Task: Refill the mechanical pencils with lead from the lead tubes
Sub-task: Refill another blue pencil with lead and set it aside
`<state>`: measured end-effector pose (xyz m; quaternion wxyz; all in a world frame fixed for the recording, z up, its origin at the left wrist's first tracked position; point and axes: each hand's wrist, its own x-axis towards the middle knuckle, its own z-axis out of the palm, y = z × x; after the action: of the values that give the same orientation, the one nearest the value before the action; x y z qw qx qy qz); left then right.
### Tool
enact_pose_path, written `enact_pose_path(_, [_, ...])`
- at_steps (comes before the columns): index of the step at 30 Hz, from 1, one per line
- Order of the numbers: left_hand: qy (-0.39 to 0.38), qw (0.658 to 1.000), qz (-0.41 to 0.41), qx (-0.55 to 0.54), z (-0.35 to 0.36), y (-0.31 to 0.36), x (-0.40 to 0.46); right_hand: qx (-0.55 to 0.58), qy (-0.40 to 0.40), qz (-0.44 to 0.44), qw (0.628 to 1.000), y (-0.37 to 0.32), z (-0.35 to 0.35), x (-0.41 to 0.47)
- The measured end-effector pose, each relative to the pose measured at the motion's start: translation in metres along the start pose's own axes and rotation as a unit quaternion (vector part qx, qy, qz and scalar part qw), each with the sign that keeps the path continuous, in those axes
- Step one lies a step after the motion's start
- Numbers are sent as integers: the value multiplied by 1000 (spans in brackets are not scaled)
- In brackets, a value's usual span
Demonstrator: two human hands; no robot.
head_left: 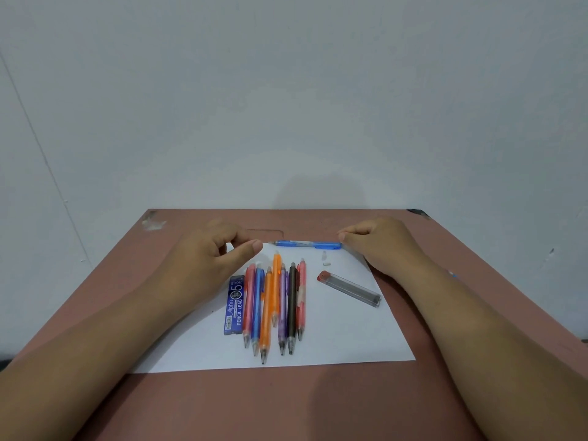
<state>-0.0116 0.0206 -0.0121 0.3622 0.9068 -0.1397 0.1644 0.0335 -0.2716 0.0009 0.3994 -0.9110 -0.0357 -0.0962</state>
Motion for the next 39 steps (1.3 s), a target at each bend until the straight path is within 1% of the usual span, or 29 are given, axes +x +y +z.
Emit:
enact_pose_path(2, [-3,1000,0,5,0,-1,0,-10,5,-26,1000,-7,-8,-5])
enact_pose_path(4, [-9,1000,-1,7,0,0,0,-27,-21,-54,998,-15,-17,-11])
enact_pose_path(8, [-25,1000,3,-3,0,5,-1,-86,-141,-73,984,-27,-25,-24])
enact_pose_path(11, [-45,999,12,0,-1,8,-3,-137,-196,-58,969,-30,-26,-27])
enact_pose_path(15, [-52,998,34,7,0,7,-4,-174,-234,-30,956,-35,-24,-31])
enact_pose_path(19, [-52,997,48,7,0,5,-4,-187,-239,-28,952,-38,-21,-32])
enact_pose_path(23, [-48,996,69,6,0,1,-4,-143,-226,-39,963,-40,-19,-35])
enact_pose_path(28, [-50,991,115,-35,0,11,-9,-12,-172,-94,980,-47,-11,-39])
enact_pose_path(31, [-41,988,144,-45,3,14,-9,52,-156,-133,978,-49,-1,-41])
enact_pose_path(34, [-30,987,151,-51,3,14,-8,94,-162,-164,968,-50,7,-44])
enact_pose_path(39, [-24,986,143,-81,2,17,-10,128,-165,-171,963,-54,12,-48])
